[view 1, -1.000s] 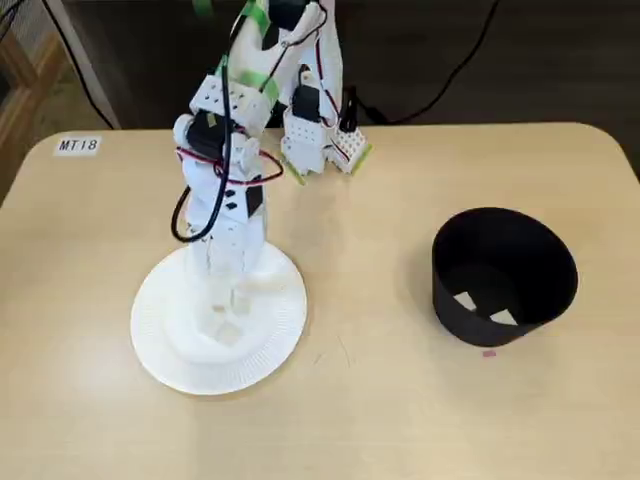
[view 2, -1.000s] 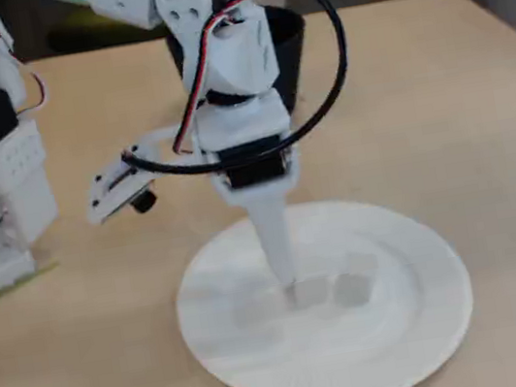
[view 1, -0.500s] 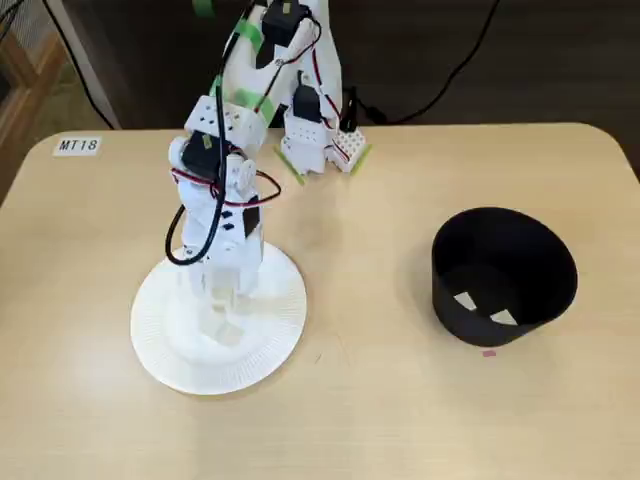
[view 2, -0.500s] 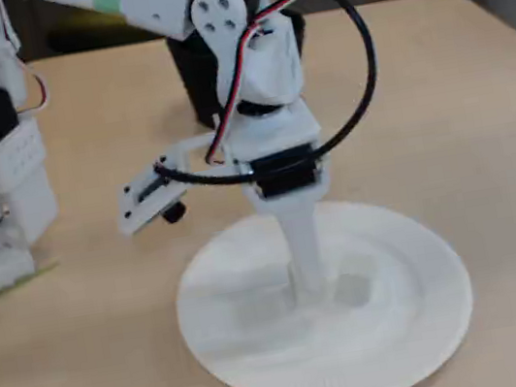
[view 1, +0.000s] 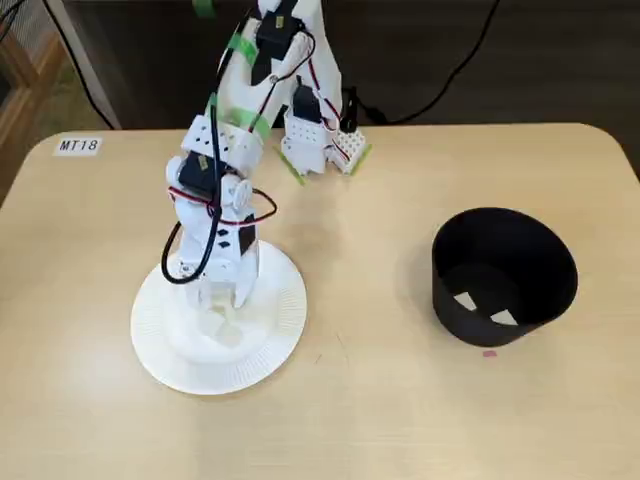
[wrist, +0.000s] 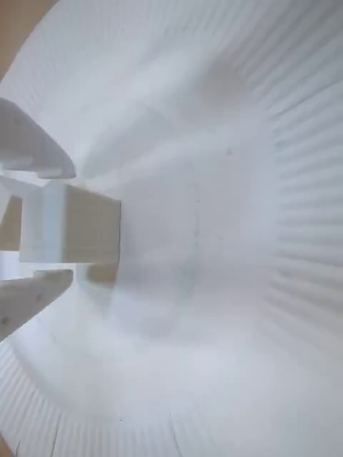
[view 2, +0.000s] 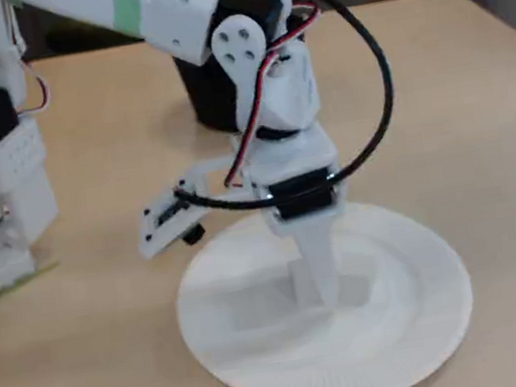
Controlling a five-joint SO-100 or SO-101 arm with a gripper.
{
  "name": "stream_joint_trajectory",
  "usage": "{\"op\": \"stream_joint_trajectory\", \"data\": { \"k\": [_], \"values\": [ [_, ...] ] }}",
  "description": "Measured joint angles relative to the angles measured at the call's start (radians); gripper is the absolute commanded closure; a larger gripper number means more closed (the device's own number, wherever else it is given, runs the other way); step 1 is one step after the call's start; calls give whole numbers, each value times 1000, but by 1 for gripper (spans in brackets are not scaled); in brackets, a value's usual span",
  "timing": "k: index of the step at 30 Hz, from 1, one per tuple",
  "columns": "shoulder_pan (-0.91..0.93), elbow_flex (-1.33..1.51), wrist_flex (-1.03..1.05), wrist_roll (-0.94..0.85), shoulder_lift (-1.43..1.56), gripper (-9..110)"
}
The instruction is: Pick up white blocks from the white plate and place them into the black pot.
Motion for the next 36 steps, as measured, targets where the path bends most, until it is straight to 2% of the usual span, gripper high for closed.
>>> {"op": "stream_joint_trajectory", "data": {
  "k": [3, 13, 17, 22, 28, 36],
  "values": [
    [-3, 0, -29, -6, -17, 104],
    [-6, -29, -72, -83, -23, 104],
    [-6, -61, -72, -172, -17, 104],
    [-6, -77, -92, -359, 81, 104],
    [-32, -77, -123, -672, 313, 104],
    [-304, -60, -144, -1098, 644, 104]
  ]
}}
